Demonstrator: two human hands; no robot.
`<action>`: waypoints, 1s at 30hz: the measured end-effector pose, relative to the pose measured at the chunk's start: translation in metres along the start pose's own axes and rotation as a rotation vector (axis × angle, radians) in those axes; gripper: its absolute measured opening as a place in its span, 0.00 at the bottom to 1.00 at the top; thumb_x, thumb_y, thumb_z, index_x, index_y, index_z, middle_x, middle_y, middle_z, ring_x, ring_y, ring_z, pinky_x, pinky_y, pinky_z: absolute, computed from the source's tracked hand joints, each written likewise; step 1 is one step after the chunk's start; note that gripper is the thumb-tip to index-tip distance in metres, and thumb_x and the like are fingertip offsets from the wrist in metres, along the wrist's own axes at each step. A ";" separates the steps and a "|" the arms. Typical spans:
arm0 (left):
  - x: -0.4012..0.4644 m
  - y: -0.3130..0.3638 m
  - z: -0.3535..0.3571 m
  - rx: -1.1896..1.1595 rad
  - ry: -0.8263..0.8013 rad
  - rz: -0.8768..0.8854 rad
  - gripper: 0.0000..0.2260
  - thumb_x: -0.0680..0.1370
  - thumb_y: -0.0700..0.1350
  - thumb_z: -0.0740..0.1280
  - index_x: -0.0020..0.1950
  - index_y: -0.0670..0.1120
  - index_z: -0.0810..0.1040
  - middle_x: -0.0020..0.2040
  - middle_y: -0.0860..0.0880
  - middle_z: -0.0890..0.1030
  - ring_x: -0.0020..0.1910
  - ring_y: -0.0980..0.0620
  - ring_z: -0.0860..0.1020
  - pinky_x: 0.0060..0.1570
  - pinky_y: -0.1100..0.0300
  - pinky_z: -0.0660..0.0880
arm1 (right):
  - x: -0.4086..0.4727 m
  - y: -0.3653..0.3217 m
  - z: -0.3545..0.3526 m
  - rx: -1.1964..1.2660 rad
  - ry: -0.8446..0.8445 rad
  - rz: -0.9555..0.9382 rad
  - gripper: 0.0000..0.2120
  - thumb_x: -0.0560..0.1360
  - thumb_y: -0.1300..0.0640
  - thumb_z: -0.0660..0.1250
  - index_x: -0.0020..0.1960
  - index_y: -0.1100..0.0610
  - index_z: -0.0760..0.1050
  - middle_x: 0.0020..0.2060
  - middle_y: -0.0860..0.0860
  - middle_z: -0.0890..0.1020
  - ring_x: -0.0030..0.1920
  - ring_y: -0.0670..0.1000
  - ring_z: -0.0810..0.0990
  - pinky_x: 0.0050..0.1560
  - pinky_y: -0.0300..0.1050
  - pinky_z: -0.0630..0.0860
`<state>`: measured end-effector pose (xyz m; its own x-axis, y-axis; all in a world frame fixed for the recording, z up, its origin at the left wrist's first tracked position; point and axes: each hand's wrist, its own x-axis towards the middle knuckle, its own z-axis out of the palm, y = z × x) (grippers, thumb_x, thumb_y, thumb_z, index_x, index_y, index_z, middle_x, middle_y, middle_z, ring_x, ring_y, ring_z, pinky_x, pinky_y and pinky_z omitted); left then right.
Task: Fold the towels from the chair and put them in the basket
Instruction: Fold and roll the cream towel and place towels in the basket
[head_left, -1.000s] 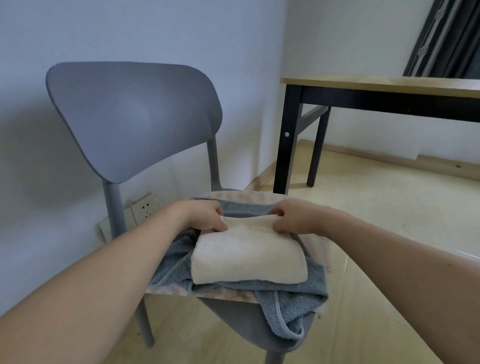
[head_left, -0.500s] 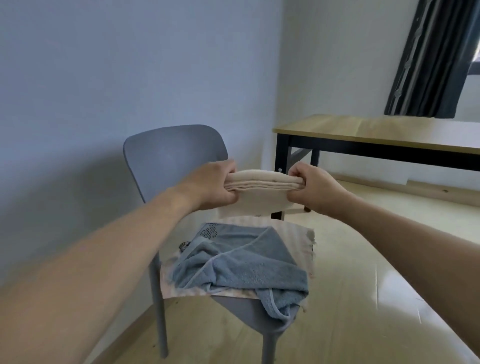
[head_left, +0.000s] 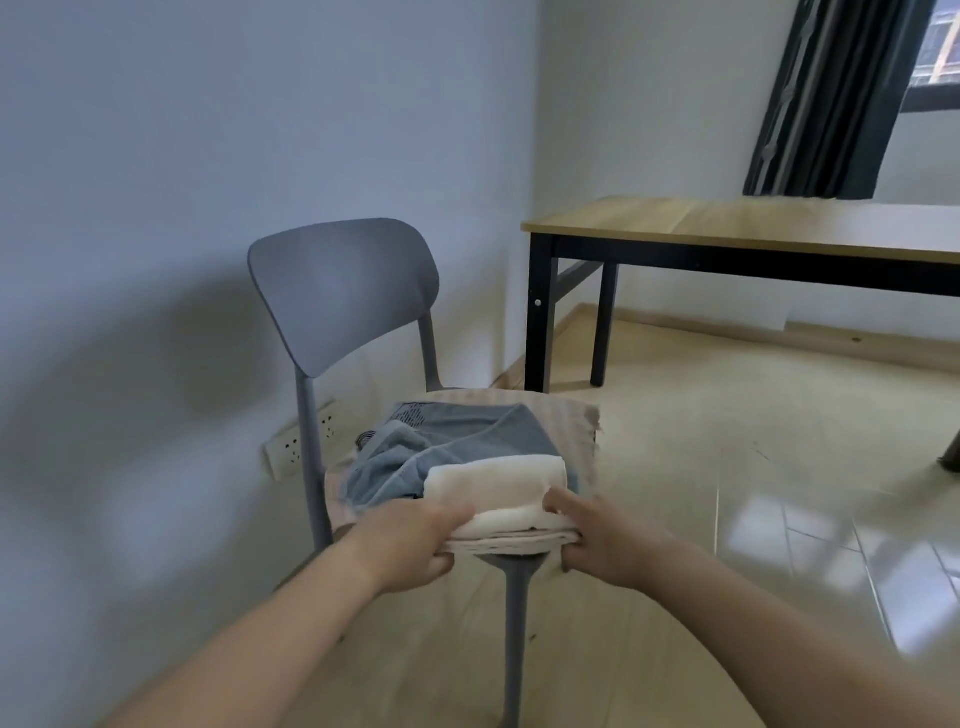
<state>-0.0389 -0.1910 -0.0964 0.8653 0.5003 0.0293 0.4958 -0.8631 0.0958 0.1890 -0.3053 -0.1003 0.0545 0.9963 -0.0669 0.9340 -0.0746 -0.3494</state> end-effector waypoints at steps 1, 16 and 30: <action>0.003 -0.002 -0.002 -0.055 -0.016 -0.023 0.05 0.76 0.48 0.61 0.51 0.55 0.67 0.41 0.55 0.75 0.39 0.54 0.76 0.35 0.63 0.69 | 0.003 0.001 -0.001 0.039 -0.017 0.010 0.12 0.73 0.53 0.65 0.53 0.45 0.66 0.47 0.48 0.76 0.45 0.52 0.76 0.46 0.47 0.77; 0.056 -0.036 0.013 -0.625 0.122 -0.505 0.13 0.79 0.59 0.58 0.59 0.55 0.70 0.49 0.54 0.77 0.48 0.54 0.76 0.44 0.56 0.73 | 0.071 0.002 -0.021 0.409 0.020 0.311 0.14 0.80 0.44 0.56 0.59 0.52 0.66 0.54 0.53 0.74 0.54 0.54 0.74 0.52 0.50 0.75; 0.084 -0.030 0.039 -0.503 0.147 -0.680 0.20 0.82 0.54 0.47 0.64 0.46 0.70 0.62 0.44 0.74 0.58 0.44 0.73 0.55 0.50 0.71 | 0.102 0.017 0.023 0.422 0.210 0.449 0.21 0.81 0.42 0.48 0.63 0.54 0.69 0.54 0.54 0.76 0.50 0.54 0.74 0.53 0.50 0.72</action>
<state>0.0214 -0.1255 -0.1354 0.3567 0.9316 -0.0695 0.7819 -0.2570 0.5680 0.2020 -0.2057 -0.1341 0.5150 0.8483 -0.1230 0.5874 -0.4538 -0.6701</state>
